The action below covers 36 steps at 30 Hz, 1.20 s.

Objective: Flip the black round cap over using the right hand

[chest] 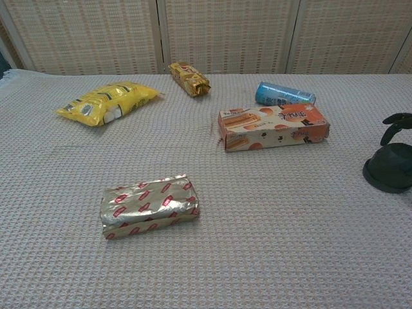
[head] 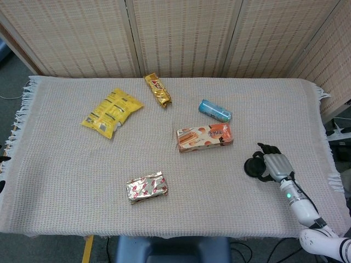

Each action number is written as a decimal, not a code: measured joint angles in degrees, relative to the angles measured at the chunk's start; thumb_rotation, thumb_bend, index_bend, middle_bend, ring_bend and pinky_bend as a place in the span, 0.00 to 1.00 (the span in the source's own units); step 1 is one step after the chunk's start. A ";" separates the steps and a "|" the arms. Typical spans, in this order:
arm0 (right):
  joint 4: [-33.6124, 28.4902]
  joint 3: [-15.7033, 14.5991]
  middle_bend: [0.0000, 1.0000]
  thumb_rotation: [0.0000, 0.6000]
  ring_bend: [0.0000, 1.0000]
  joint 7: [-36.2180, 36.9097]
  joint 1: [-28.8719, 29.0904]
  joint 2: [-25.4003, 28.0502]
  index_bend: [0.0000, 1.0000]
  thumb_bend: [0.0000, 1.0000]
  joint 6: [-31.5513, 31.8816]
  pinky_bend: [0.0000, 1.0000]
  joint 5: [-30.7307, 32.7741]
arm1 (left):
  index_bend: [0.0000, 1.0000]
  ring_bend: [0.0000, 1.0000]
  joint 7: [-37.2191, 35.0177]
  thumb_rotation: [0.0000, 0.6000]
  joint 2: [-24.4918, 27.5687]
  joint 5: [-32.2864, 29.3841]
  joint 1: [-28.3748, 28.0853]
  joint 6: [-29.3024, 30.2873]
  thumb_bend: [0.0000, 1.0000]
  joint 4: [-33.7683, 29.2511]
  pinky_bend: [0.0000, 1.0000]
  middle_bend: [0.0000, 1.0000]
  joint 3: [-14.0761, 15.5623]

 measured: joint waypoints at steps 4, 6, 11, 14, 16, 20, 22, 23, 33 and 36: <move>0.83 0.04 0.01 1.00 0.01 1.09 -0.47 -0.54 0.37 0.30 1.56 0.14 -2.01 | 0.21 0.00 -0.08 1.00 0.02 -0.05 0.00 0.01 0.45 0.01 0.25 0.00 -0.03; 1.35 0.02 0.03 1.00 0.04 1.59 -0.80 -0.81 0.39 0.32 2.43 0.16 -2.95 | 0.21 0.00 -0.09 1.00 0.02 -0.03 0.03 0.08 0.45 0.00 0.25 0.00 -0.02; 2.11 0.07 0.09 1.00 0.10 2.56 -1.31 -1.20 0.44 0.36 3.35 0.19 -4.16 | 0.21 0.00 0.01 1.00 0.00 0.08 0.02 0.07 0.45 -0.03 0.25 0.00 0.01; 1.83 0.18 0.10 1.00 0.11 4.16 -1.66 -1.09 0.44 0.38 4.39 0.19 -5.75 | 0.21 0.00 0.09 1.00 0.01 0.07 0.01 0.02 0.45 -0.08 0.25 0.00 0.03; 1.24 0.17 0.10 1.00 0.11 5.60 -2.06 -0.74 0.45 0.39 5.57 0.20 -7.43 | 0.21 0.00 0.07 1.00 0.04 0.02 0.00 -0.04 0.45 -0.09 0.25 0.00 0.03; -0.88 -0.25 0.13 1.00 0.13 7.91 -3.78 1.03 0.46 0.40 9.73 0.22 -11.33 | 0.21 0.00 -0.12 1.00 0.08 0.01 0.00 -0.03 0.45 -0.08 0.25 0.00 0.02; -1.88 -0.65 0.14 1.00 0.13 7.79 -4.89 2.10 0.46 0.40 11.67 0.24 -12.26 | 0.21 0.00 -0.25 1.00 0.12 0.06 0.05 0.11 0.45 -0.09 0.25 0.00 0.02; -2.53 -0.92 0.15 1.00 0.14 7.21 -5.69 2.81 0.46 0.40 12.91 0.25 -12.55 | 0.21 0.00 -0.31 1.00 0.14 0.08 0.07 0.17 0.45 -0.09 0.25 0.00 0.01; -5.71 -2.62 0.17 1.00 0.17 -1.69 -11.90 6.29 0.47 0.41 19.09 0.29 -8.78 | 0.21 0.00 0.12 1.00 0.12 0.08 0.03 -0.02 0.45 -0.40 0.25 0.00 0.05; -4.68 -2.69 0.17 1.00 0.17 -1.98 -12.13 6.08 0.47 0.41 17.26 0.29 -6.77 | 0.21 0.00 0.26 1.00 0.15 0.06 -0.02 -0.18 0.45 -0.55 0.25 0.00 0.09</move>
